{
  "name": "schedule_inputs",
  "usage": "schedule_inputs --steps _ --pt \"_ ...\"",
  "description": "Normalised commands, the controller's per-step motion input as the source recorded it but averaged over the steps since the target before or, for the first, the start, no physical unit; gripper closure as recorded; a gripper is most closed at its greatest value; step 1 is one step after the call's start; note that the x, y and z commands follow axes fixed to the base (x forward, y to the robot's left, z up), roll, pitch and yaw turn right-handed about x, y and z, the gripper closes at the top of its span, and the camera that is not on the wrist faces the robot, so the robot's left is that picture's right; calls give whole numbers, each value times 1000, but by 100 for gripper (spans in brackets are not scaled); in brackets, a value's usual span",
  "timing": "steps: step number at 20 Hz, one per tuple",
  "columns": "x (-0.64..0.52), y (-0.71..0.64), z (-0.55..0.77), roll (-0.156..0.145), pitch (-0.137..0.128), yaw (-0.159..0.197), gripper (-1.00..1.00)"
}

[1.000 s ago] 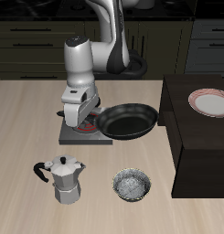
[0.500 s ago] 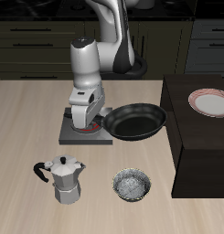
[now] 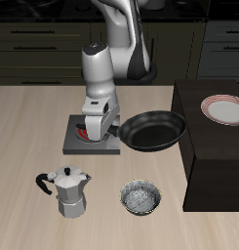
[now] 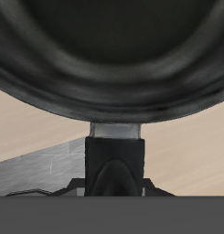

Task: Place the frypan on the top layer of the shelf

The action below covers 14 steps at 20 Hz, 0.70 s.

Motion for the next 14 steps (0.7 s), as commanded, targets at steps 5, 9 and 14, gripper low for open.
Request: schedule_inputs --steps 5,9,14 --pt "9 319 -9 46 2 8 100" --pt "-37 320 84 43 -4 -1 100" --pt "-7 185 39 24 -1 7 100"
